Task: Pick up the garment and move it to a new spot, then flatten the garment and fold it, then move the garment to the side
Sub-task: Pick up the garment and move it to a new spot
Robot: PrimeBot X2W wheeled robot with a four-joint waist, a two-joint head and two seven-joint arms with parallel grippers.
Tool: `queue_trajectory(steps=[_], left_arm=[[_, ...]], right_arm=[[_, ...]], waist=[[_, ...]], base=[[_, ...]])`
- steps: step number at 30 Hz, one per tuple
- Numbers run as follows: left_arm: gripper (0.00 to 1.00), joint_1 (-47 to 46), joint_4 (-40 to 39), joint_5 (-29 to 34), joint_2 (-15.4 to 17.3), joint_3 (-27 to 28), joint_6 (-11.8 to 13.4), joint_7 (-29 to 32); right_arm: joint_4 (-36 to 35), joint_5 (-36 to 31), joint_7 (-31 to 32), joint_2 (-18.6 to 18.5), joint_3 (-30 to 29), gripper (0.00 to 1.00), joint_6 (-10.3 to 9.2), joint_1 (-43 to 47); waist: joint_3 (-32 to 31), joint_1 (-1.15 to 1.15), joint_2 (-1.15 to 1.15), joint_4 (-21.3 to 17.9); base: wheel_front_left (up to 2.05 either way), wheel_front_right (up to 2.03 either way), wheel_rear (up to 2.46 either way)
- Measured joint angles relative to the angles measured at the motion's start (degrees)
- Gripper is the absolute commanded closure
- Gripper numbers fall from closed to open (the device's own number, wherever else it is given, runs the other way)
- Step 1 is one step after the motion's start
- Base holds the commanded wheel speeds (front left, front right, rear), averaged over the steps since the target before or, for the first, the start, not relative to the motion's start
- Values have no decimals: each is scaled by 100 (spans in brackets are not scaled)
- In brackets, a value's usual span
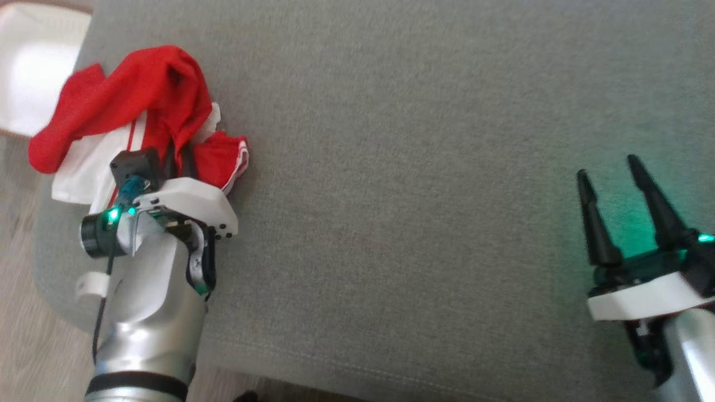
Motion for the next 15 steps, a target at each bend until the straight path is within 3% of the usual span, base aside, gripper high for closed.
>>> queue_trajectory(steps=[11,15], left_arm=[[100,526,-1351,23,403,-80,-381,-57],[100,696,-2297,24,601,-261,-593,324]], right_arm=[[291,10,0,810,243,0,0,158],[406,25,0,1211,400,0,0,427]], waist=[[-1045,0,0,-347],[-1562,-1,0,-777]], base=[[0,0,0],[0,0,0]])
